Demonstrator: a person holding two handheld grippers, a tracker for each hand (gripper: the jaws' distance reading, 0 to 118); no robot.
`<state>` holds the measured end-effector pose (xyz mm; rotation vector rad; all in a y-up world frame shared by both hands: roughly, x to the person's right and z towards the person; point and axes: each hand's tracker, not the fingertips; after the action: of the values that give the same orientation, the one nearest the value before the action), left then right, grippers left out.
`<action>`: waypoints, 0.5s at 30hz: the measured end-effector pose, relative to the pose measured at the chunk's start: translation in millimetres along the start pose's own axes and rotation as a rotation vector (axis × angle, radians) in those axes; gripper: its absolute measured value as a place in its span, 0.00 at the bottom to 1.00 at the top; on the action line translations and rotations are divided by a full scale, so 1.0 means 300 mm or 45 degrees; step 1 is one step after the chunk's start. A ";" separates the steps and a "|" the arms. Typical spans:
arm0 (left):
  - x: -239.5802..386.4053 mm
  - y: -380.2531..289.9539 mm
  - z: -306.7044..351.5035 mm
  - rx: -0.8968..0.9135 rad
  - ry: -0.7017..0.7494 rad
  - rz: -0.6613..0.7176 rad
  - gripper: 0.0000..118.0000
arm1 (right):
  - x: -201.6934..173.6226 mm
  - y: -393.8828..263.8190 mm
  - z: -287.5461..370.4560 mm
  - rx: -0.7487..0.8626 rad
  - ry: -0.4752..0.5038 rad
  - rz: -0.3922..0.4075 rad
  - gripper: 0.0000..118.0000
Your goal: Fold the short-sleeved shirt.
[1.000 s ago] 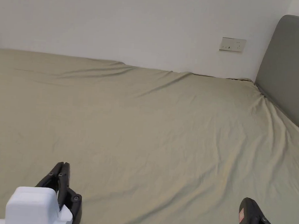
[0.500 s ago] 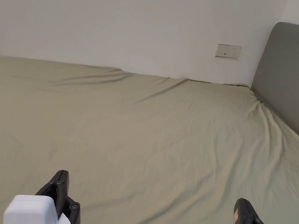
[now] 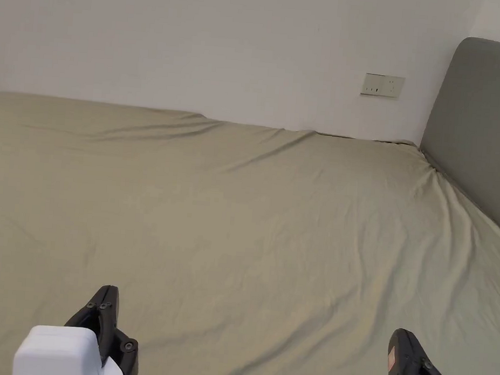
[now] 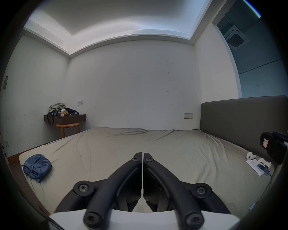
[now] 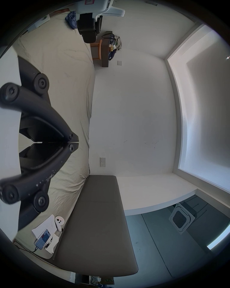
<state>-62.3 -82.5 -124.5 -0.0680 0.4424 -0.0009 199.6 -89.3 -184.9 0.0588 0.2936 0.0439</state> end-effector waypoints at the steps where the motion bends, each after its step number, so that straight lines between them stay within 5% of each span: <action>1: -0.001 -0.001 0.001 -0.001 -0.003 0.003 0.00 | 0.000 0.000 0.000 0.000 0.001 0.000 0.02; 15: -0.009 -0.003 -0.003 -0.009 0.003 0.003 0.00 | -0.007 0.001 0.000 -0.005 0.004 0.009 0.02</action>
<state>-65.1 -83.6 -123.9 -0.0745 0.4446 0.0025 197.4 -89.1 -184.1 0.0558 0.2965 0.0514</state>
